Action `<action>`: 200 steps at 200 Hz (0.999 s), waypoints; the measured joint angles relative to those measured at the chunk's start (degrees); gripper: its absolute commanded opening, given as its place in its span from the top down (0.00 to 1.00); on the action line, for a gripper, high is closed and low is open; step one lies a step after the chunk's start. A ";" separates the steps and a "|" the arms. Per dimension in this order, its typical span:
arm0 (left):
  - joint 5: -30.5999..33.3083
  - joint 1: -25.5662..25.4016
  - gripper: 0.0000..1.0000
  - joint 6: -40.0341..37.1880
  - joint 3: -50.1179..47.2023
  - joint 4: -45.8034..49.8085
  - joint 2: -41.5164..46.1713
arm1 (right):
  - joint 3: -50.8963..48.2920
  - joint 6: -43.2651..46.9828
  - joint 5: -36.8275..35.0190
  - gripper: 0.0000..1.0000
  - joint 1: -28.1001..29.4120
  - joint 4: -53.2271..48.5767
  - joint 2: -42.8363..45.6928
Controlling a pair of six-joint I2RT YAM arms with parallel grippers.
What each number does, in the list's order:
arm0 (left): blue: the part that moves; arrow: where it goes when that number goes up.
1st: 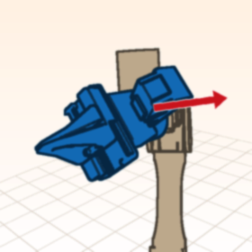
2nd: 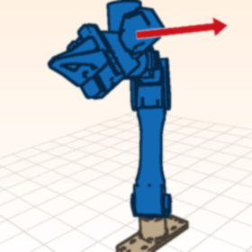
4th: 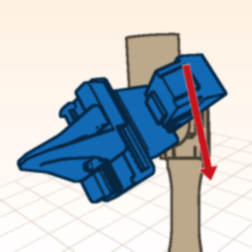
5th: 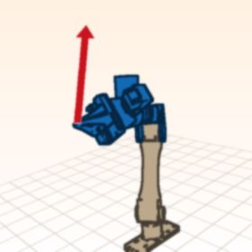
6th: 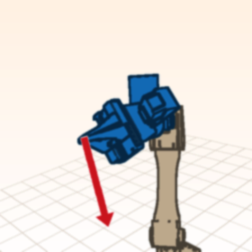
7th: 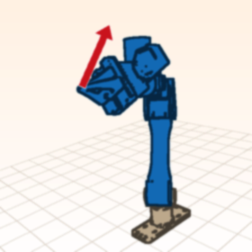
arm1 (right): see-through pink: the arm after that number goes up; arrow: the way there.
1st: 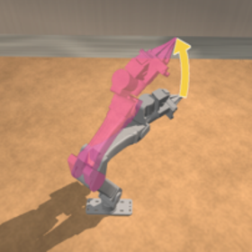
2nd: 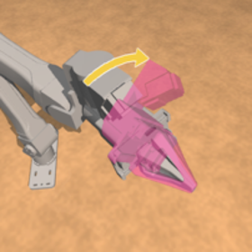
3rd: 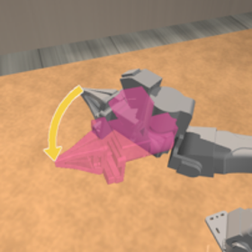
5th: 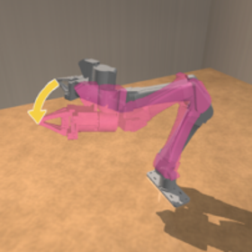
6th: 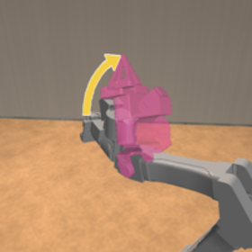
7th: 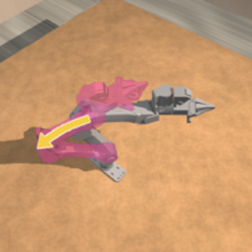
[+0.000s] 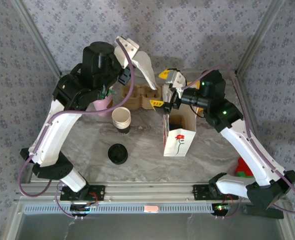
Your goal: Pack the takeout coffee
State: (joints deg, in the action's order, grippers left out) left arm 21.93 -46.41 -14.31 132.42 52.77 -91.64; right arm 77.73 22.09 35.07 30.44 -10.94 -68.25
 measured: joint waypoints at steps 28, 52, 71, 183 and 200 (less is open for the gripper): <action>0.83 -1.51 1.00 -3.91 -1.97 -0.44 0.26 | 1.16 -0.72 1.55 0.00 -2.12 -1.40 -0.31; 1.95 -3.72 1.00 -11.52 -8.31 -2.75 1.62 | 8.94 -3.87 8.81 0.00 -7.80 -6.91 -2.89; 2.34 -4.57 1.00 -16.65 -11.93 -3.72 2.12 | 14.14 -9.49 16.35 0.00 -13.31 -8.09 -4.59; -4.24 -4.98 1.00 -38.25 -17.00 -4.94 11.89 | 18.60 -23.63 37.29 0.00 -15.85 0.96 -18.64; -5.25 -4.98 1.00 -40.04 -16.98 -4.44 11.76 | 20.24 -24.09 37.81 0.00 -14.84 1.77 -20.15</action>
State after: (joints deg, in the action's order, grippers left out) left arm 16.69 -51.40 -54.35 115.44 48.34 -79.88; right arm 97.97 -2.00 72.88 15.59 -9.17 -88.40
